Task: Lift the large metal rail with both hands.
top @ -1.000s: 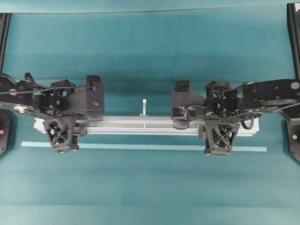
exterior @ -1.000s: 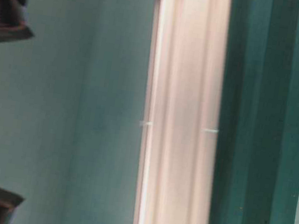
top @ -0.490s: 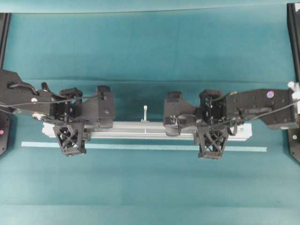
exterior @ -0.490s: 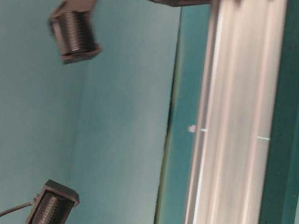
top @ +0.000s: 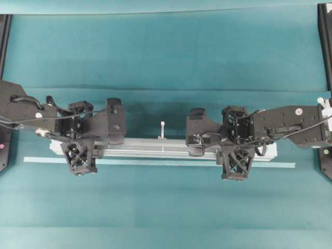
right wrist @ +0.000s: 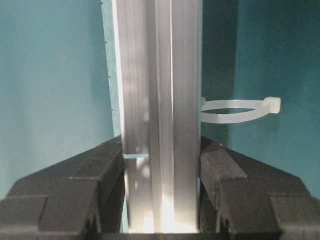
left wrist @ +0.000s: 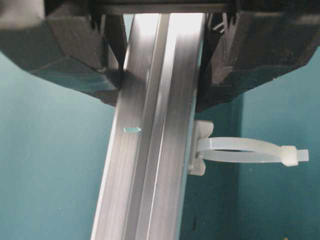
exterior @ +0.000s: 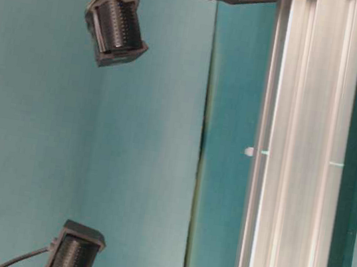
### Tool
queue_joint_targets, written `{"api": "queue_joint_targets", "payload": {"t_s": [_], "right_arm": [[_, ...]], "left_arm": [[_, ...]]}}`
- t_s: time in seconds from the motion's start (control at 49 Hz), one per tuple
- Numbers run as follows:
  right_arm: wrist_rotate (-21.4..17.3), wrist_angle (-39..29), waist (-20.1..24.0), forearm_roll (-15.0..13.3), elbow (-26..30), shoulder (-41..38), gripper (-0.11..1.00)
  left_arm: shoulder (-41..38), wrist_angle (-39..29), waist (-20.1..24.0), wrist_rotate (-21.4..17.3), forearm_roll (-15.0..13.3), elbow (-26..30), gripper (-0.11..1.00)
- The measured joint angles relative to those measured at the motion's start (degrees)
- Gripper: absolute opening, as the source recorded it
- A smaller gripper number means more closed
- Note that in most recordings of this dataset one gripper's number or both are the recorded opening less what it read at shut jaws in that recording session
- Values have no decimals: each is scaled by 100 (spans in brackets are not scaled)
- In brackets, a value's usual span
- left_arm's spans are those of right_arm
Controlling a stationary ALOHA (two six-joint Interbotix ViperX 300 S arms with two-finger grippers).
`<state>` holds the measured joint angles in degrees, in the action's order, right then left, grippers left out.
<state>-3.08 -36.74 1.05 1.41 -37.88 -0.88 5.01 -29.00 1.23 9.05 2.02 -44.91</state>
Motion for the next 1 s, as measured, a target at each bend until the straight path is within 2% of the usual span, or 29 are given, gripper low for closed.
{"api": "queue_joint_targets", "payload": {"t_s": [1.0], "right_arm": [[0, 281, 9, 9, -185, -158, 38]], "left_arm": [[-229, 545, -79, 62, 0, -141, 37]]}}
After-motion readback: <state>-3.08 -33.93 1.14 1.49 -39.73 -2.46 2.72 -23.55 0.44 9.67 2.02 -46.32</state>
